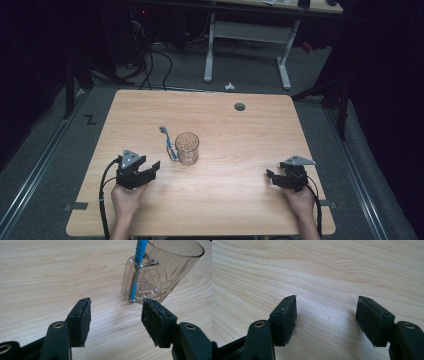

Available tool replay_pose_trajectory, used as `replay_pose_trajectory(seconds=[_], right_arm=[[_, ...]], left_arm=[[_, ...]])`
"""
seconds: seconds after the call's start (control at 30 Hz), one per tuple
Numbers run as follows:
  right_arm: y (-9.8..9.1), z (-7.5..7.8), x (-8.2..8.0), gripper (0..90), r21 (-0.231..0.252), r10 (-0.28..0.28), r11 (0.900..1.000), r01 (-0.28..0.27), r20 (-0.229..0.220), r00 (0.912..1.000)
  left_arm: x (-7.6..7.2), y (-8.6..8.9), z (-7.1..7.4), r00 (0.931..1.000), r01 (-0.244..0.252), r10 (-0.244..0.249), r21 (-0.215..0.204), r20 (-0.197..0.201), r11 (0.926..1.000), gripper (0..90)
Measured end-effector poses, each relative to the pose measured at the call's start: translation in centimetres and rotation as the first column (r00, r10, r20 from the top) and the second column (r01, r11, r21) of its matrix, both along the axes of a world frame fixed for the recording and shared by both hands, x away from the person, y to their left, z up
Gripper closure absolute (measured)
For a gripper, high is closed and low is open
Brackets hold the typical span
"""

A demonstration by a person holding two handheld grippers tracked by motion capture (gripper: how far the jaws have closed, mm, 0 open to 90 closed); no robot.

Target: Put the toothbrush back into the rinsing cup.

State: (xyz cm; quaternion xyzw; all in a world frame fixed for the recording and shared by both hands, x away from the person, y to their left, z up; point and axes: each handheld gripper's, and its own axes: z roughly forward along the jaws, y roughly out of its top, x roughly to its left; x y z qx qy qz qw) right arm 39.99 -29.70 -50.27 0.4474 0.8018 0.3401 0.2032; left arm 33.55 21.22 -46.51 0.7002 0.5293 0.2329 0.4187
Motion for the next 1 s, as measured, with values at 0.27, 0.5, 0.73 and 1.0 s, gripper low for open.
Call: replay_pose_trajectory(seconds=[0.27, 0.5, 0.73, 1.0], right_arm=[[0.0, 0.0, 0.0, 33.9, -0.001, 0.000, 1.0000, 0.000, 0.001, 1.0000], [0.0, 0.0, 0.0, 33.9, 0.000, 0.000, 1.0000, 0.000, 0.001, 1.0000], [0.0, 0.0, 0.0, 33.9, 0.000, 0.000, 1.0000, 0.000, 0.001, 1.0000], [0.0, 0.0, 0.0, 33.8, 0.000, 0.000, 1.0000, 0.000, 0.001, 1.0000]], left_arm=[[0.0, 0.3, -0.7, 0.9994, -0.010, 0.010, 0.002, -0.032, 0.9999, 41.4], [0.1, 0.7, -1.3, 0.9979, -0.015, 0.017, 0.024, -0.062, 0.9996, 41.4], [0.1, 0.9, -2.0, 0.9963, -0.030, 0.032, 0.030, -0.079, 0.9991, 41.5], [0.2, 1.0, -3.0, 0.9938, -0.048, 0.051, 0.032, -0.099, 0.9984, 42.1]])
